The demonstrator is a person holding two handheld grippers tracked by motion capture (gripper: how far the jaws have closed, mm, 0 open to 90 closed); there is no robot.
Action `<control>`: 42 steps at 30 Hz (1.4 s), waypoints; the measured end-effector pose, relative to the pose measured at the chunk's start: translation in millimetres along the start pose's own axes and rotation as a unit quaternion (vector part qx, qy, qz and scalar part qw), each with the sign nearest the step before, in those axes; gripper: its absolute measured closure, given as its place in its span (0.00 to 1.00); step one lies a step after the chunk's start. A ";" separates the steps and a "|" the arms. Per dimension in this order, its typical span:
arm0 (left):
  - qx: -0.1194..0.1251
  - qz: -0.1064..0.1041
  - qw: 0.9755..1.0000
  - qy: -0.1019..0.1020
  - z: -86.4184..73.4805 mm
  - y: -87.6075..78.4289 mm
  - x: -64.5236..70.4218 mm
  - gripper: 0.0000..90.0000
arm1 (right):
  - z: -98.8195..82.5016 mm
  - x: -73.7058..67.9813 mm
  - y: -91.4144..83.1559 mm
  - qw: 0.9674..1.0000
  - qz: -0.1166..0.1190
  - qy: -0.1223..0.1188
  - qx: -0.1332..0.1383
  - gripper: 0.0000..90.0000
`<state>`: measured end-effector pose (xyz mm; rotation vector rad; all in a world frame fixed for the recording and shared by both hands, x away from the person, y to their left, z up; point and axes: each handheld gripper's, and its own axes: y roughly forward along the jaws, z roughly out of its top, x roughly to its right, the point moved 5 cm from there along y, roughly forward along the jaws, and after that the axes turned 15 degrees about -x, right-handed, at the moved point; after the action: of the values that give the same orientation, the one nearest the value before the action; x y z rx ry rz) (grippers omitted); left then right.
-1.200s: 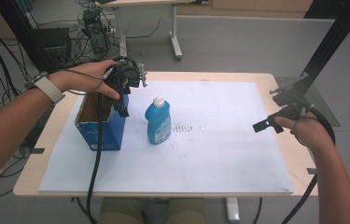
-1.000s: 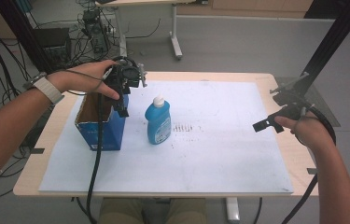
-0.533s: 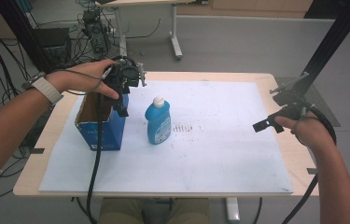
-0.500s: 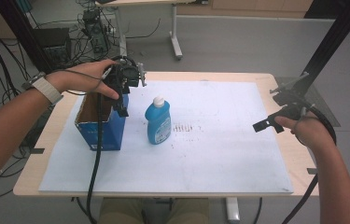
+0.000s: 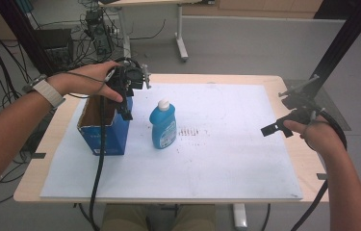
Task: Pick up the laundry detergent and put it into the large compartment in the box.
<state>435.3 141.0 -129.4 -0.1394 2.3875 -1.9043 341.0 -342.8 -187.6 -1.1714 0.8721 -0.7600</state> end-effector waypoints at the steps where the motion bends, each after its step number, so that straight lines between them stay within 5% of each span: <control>1: 0.002 -0.001 1.000 -0.002 -0.4 0.0 0.0 0.09 | 0.0 0.1 0.1 1.000 0.000 0.000 0.000 0.11; 7: 0.017 -0.019 1.000 -0.016 -2.4 -3.2 -1.0 0.09 | 0.4 0.6 2.0 1.000 0.002 -0.002 -0.001 0.11; 13: 0.008 -0.036 0.999 -0.039 1.9 -6.3 -1.8 0.09 | 0.5 0.2 1.4 1.000 0.001 -0.003 0.000 0.11; 23: 0.000 -0.060 0.994 -0.096 5.4 -16.9 -2.9 0.14 | -1.5 1.9 2.4 1.000 0.002 -0.002 0.003 0.11; 25: 0.010 -0.074 0.989 -0.130 3.1 -20.7 -5.0 0.14 | -2.2 2.5 2.8 1.000 0.003 -0.001 0.003 0.11; 31: 0.016 -0.079 0.979 -0.187 4.6 -22.3 -5.6 0.13 | -3.1 3.0 3.2 1.000 0.002 -0.001 0.005 0.11; 33: 0.022 -0.086 0.976 -0.200 4.9 -22.6 -6.6 0.13 | -3.0 3.1 3.1 1.000 0.002 0.000 0.004 0.11; 38: 0.027 -0.104 0.963 -0.246 9.8 -24.3 -8.3 0.13 | -3.3 3.6 4.2 1.000 0.000 0.001 0.005 0.11; 39: 0.027 -0.104 0.963 -0.246 9.8 -24.3 -8.3 0.14 | -3.3 3.6 4.2 1.000 0.000 0.001 0.005 0.11; 41: 0.031 -0.123 0.956 -0.266 12.7 -25.4 -12.0 0.16 | -3.5 4.8 5.0 1.000 0.001 0.004 0.005 0.11; 42: 0.031 -0.123 0.956 -0.266 12.7 -25.4 -12.0 0.16 | -3.8 5.2 5.3 1.000 0.001 0.005 0.006 0.11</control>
<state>449.2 124.6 -107.3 -0.8625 2.0137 -1.7361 340.4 -347.8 -194.2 -1.1573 0.8756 -0.7683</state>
